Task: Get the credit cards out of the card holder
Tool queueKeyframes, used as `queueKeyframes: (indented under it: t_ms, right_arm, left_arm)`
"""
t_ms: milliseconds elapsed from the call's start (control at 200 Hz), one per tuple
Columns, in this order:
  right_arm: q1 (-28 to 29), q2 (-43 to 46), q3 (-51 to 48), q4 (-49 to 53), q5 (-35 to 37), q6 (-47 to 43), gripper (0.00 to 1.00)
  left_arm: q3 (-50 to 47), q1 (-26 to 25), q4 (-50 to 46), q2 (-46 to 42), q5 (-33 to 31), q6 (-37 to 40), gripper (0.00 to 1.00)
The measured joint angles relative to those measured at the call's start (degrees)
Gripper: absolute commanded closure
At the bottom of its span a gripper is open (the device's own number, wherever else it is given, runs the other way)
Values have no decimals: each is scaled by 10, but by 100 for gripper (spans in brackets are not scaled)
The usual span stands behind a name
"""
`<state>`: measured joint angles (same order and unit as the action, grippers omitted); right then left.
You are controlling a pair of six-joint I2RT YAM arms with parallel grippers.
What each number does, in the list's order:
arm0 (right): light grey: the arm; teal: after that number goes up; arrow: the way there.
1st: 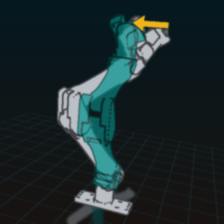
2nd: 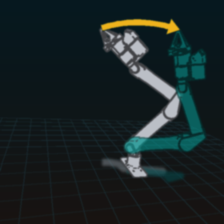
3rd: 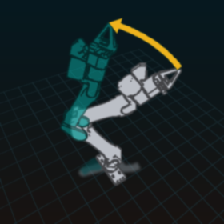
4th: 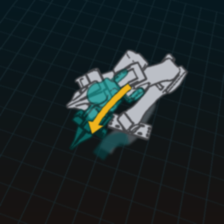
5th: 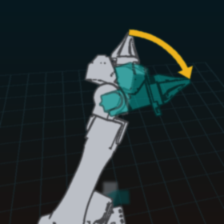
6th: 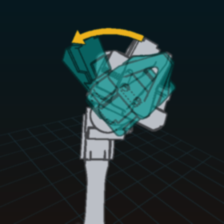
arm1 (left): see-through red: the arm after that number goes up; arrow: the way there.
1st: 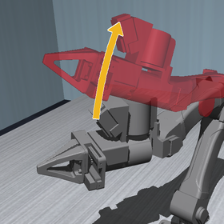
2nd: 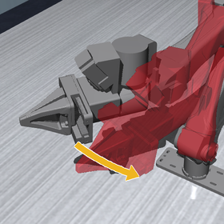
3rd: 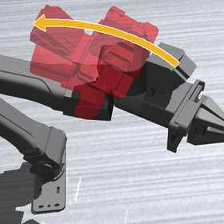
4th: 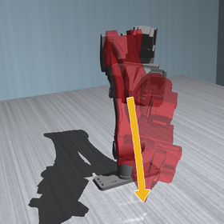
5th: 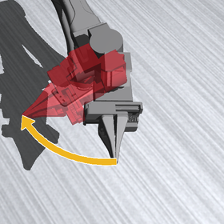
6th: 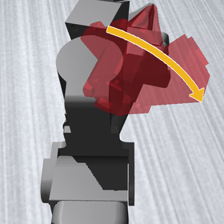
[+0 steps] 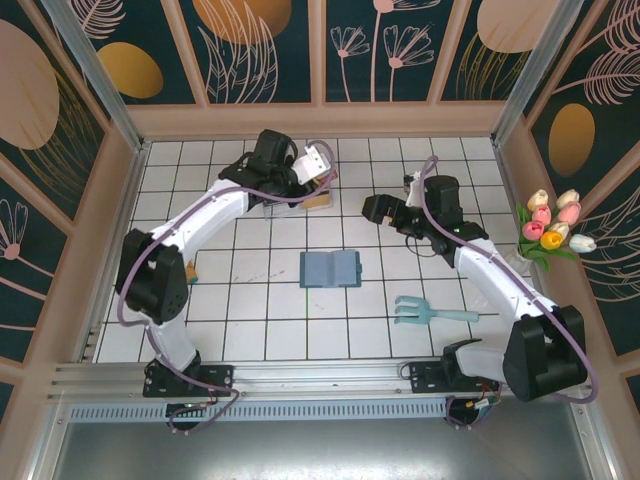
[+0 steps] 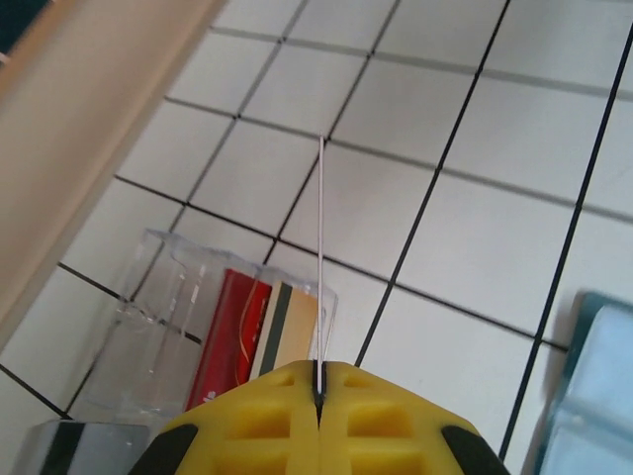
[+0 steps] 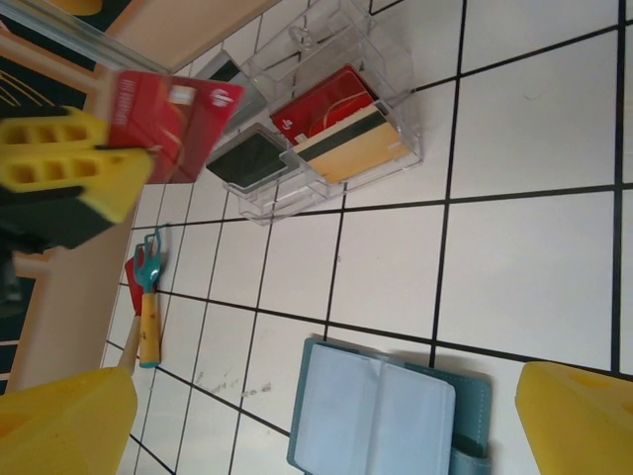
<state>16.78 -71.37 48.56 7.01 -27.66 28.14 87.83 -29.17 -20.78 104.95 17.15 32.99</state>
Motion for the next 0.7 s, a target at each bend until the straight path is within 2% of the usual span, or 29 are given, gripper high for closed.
queueKeyframes:
  t_ms: [205,445,701]
  right_arm:
    - [-7,-17,-14,-14,-18,3,1]
    - [-8,-32,-23,-21,-34,7,1]
    - [-9,-42,-23,-26,-42,9,1]
  left_arm:
    - [53,23,-61,83,5,64,100]
    - [77,37,-79,98,7,140,100]
    - [147,41,-100,151,4,179,100]
